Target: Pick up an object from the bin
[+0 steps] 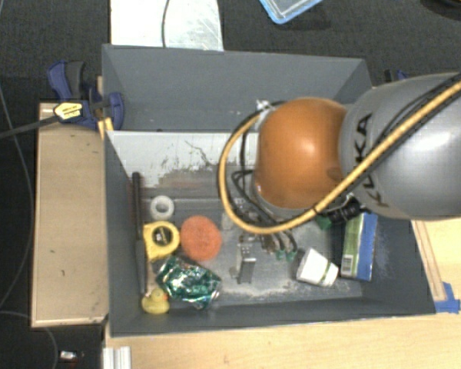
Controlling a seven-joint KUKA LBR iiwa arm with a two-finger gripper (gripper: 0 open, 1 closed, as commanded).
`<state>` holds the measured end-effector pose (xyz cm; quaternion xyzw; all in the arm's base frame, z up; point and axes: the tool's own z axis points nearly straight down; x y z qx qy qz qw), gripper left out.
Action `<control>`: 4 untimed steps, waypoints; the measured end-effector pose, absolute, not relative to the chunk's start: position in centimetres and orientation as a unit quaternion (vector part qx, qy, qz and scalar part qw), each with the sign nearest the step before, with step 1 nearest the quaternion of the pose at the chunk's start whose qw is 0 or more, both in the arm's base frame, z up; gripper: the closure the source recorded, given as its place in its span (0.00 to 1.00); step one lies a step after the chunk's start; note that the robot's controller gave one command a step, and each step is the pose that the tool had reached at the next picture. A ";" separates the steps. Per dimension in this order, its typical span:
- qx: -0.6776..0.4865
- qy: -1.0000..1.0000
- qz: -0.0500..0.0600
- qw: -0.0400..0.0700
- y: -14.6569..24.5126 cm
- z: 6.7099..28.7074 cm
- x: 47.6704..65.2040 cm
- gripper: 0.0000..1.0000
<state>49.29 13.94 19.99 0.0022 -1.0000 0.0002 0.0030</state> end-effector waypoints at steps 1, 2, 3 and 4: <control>-0.001 -1.000 -0.001 -0.001 13.9 20.4 49.5 0.00; 0.008 -1.000 -0.001 -0.004 15.2 12.9 50.6 0.00; 0.057 -0.998 -0.002 -0.010 15.9 8.8 53.1 0.00; 0.041 -0.999 -0.003 -0.007 11.2 7.6 54.9 0.00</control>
Offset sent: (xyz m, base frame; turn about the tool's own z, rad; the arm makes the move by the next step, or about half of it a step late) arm 0.0151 0.0169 -0.1030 -0.0144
